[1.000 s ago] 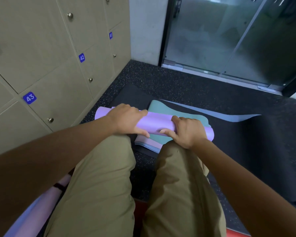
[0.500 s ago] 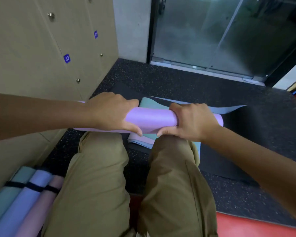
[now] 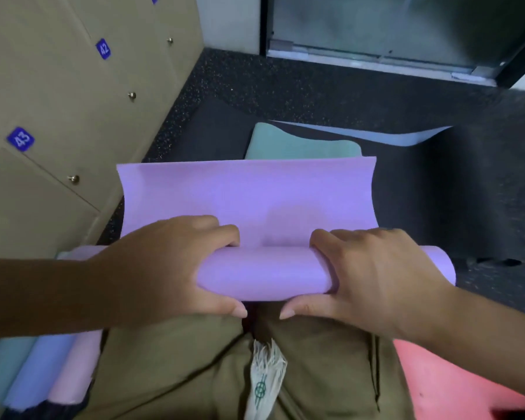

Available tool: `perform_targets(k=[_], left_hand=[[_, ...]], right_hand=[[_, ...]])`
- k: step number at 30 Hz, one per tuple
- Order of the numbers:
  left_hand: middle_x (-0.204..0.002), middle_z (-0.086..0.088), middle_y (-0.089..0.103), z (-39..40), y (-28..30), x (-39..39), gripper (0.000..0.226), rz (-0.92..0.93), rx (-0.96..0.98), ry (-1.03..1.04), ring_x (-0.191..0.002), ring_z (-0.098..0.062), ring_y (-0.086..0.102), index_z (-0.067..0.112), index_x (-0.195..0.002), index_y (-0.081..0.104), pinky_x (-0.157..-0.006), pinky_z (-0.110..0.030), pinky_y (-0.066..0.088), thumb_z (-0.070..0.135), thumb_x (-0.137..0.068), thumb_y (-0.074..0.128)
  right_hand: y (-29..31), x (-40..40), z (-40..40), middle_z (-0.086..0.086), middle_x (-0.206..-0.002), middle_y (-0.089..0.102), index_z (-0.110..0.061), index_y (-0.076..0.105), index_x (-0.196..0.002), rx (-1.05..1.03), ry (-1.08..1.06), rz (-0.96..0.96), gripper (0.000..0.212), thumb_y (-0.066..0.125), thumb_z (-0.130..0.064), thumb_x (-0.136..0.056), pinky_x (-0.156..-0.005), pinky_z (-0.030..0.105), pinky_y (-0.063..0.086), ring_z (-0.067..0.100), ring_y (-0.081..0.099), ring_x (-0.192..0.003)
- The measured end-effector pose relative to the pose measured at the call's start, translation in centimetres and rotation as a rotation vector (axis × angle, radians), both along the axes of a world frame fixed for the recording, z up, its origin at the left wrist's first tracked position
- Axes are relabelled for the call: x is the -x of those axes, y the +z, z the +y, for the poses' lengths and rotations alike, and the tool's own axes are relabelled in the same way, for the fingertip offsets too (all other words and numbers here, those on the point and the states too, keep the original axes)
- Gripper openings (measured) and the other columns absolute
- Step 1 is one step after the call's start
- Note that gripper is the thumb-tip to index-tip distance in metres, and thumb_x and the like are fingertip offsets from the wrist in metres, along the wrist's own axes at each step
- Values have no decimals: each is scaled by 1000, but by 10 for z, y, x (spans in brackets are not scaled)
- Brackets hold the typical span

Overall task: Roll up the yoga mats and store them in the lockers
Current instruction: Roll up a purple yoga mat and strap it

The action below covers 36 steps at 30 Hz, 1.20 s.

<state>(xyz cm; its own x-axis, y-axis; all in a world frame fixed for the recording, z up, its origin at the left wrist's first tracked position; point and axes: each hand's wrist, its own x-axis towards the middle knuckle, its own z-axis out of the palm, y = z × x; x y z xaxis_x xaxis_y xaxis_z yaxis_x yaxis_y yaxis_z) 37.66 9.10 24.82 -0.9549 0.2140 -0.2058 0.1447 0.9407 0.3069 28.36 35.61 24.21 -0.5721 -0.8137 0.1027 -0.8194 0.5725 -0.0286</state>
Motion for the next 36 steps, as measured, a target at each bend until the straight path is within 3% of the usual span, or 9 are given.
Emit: perform_targets(k=[7, 10, 13, 18, 24, 28, 33, 36], left_hand=[[-94, 16, 42, 14, -19, -43, 58, 107, -132, -100, -83, -5, 49, 37, -102, 56, -77, -27, 40, 88, -76, 55], [-91, 16, 40, 17, -23, -47, 58, 95, -145, -87, -80, -3, 44, 37, -100, 57, -76, -26, 40, 90, -77, 51], [-89, 14, 38, 19, -24, -45, 62, 73, -137, -71, -77, -5, 42, 34, -96, 59, -74, -28, 39, 92, -78, 47], [-88, 15, 36, 16, -26, -42, 62, 13, -135, -59, -81, -6, 42, 36, -94, 55, -78, -30, 38, 95, -74, 50], [-96, 19, 42, 18, -20, -35, 55, 43, -111, -107, -87, -8, 45, 36, -101, 47, -82, -28, 37, 85, -78, 56], [-104, 20, 45, 22, -15, -37, 53, 90, -145, -90, -90, -9, 53, 36, -109, 49, -81, -27, 39, 74, -75, 63], [-104, 21, 49, 17, -19, -31, 54, 47, -173, -47, -92, -4, 52, 37, -112, 58, -85, -24, 39, 80, -80, 57], [-104, 23, 50, 11, -19, -24, 53, -55, -251, -11, -99, 0, 51, 41, -110, 61, -93, -21, 37, 82, -78, 57]], right_hand=[[-5, -38, 20, -8, -55, 47, -25, 45, -70, 48, 58, -66, 74, 38, -99, -71, -46, 28, 23, 18, 48, -43], [-15, -43, 23, -4, -69, 52, -22, 55, -72, 47, 83, -64, 74, 42, -94, -75, -52, 32, 35, 22, 51, -61], [-18, -48, 22, 2, -87, 58, -18, 66, -87, 40, 111, -43, 71, 41, -85, -86, -66, 42, 47, 27, 53, -75], [-22, -55, 19, 6, -104, 63, -12, 70, -113, 116, 163, 5, 60, 49, -65, -95, -74, 43, 47, 30, 59, -85], [-23, -49, 15, -1, -102, 59, -19, 68, -112, 113, 160, -213, 54, 50, -67, -97, -73, 40, 52, 23, 55, -87], [-18, -37, 8, -9, -99, 54, -27, 63, -107, 59, 163, -330, 51, 43, -74, -97, -74, 29, 45, 15, 49, -87], [-9, -20, 2, -18, -96, 48, -38, 53, -106, 29, 139, -500, 49, 39, -83, -91, -74, 25, 44, 4, 45, -91], [-6, -17, -1, -20, -98, 48, -39, 53, -108, 34, 148, -459, 46, 42, -81, -92, -72, 17, 36, 2, 45, -90]])
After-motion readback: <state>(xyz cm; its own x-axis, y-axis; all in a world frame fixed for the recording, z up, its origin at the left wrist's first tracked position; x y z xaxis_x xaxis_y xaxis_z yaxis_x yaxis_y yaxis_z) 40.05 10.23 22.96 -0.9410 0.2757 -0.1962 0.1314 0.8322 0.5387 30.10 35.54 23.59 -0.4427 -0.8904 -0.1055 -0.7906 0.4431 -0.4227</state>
